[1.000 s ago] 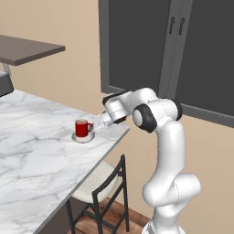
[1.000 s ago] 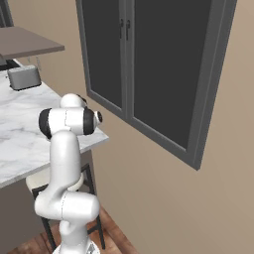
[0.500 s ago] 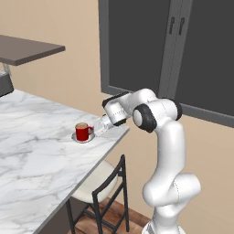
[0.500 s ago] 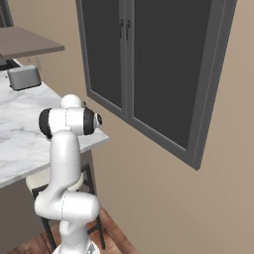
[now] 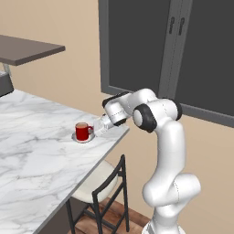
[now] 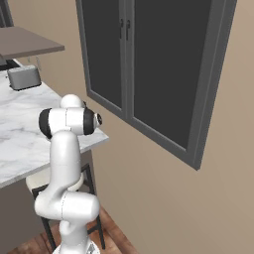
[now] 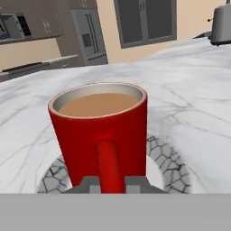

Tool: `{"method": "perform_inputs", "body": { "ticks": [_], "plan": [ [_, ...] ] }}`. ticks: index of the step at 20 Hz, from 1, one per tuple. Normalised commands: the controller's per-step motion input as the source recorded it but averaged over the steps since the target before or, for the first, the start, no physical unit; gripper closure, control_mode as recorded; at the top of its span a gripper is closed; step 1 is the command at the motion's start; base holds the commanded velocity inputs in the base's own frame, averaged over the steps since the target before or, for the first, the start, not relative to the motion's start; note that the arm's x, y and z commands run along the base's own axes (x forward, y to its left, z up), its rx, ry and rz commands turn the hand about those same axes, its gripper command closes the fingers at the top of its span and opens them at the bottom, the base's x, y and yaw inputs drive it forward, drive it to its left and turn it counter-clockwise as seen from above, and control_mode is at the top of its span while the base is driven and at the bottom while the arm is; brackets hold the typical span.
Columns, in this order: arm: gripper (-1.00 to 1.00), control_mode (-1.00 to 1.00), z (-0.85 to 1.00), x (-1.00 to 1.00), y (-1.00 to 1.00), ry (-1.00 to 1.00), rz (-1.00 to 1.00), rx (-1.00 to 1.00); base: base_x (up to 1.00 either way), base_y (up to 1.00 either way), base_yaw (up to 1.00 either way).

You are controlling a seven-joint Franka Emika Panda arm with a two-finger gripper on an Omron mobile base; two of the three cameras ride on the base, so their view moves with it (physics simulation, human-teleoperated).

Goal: Pick the cup of tea, navigate to the dining table, and place it on the saucer.

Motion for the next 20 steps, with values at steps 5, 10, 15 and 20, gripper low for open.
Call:
{"method": "perform_inputs", "body": {
  "ticks": [5,10,15,20],
  "plan": [
    [-1.00,-1.00,0.00,0.00,0.00,0.00,0.00,0.00,0.00,0.00,0.00],
    [-1.00,-1.00,0.00,0.00,0.00,0.00,0.00,0.00,0.00,0.00,0.00],
    [-1.00,-1.00,0.12,0.00,0.00,-0.02,0.00,0.00,0.00,0.00,0.00],
    [-1.00,-1.00,0.63,-0.03,0.00,-0.07,0.00,0.01,0.00,0.00,0.00]
  ]
}}
